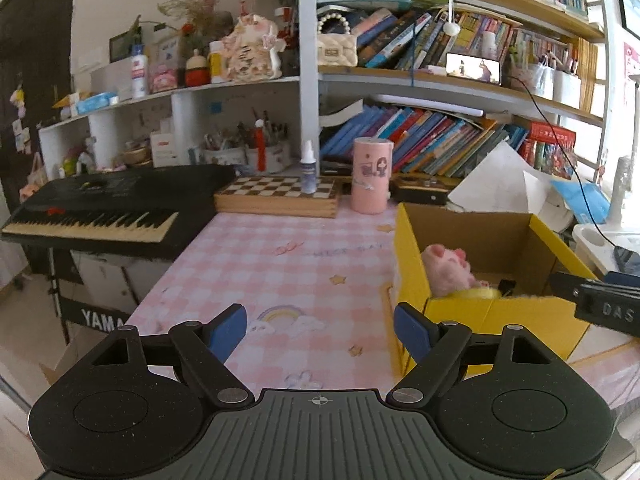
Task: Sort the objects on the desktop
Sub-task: 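Withdraw both open grippers from the yellow box back over the table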
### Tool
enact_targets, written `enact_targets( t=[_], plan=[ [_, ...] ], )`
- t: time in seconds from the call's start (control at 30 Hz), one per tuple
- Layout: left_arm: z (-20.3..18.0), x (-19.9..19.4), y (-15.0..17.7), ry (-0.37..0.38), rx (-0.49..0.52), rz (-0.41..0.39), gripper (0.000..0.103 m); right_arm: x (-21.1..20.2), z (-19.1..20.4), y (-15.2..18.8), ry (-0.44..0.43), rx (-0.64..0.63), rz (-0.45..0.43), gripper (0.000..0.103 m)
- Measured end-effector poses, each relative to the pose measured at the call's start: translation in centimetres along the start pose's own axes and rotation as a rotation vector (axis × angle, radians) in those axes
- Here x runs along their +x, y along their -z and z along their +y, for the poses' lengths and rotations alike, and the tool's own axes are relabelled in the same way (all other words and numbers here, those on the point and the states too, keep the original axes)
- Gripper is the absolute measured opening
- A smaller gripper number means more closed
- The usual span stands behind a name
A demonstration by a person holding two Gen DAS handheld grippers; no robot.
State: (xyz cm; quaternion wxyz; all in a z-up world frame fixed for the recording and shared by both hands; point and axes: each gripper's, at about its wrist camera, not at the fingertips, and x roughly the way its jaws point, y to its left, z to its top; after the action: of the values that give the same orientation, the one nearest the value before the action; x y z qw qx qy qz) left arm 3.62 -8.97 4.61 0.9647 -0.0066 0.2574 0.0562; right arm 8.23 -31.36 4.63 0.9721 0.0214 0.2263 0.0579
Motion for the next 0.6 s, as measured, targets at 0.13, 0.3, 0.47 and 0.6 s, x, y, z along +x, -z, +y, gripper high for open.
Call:
enact_targets(
  t=[0.13, 0.3, 0.47, 0.6],
  plan=[
    [1.2, -1.1, 1.6, 0.006, 0.004, 0.023, 0.083, -2.2, 1.9, 1.3, 0.018, 0.004, 0.011, 0.077],
    [2.7, -2.3, 3.2, 0.014, 0.023, 0.065, 0.083, -4.2, 4.3, 3.1, 0.039, 0.006, 0.041, 0.083],
    [4.1, -3.5, 4.6, 0.036, 0.034, 0.107, 0.084, -6.2, 6.8, 5.1, 0.029, 0.01, 0.097, 0.091],
    [4.9, -4.4, 5.8, 0.063, 0.041, 0.144, 0.084, -7.7, 8.2, 6.3, 0.032, 0.01, 0.118, 0.1]
  ],
)
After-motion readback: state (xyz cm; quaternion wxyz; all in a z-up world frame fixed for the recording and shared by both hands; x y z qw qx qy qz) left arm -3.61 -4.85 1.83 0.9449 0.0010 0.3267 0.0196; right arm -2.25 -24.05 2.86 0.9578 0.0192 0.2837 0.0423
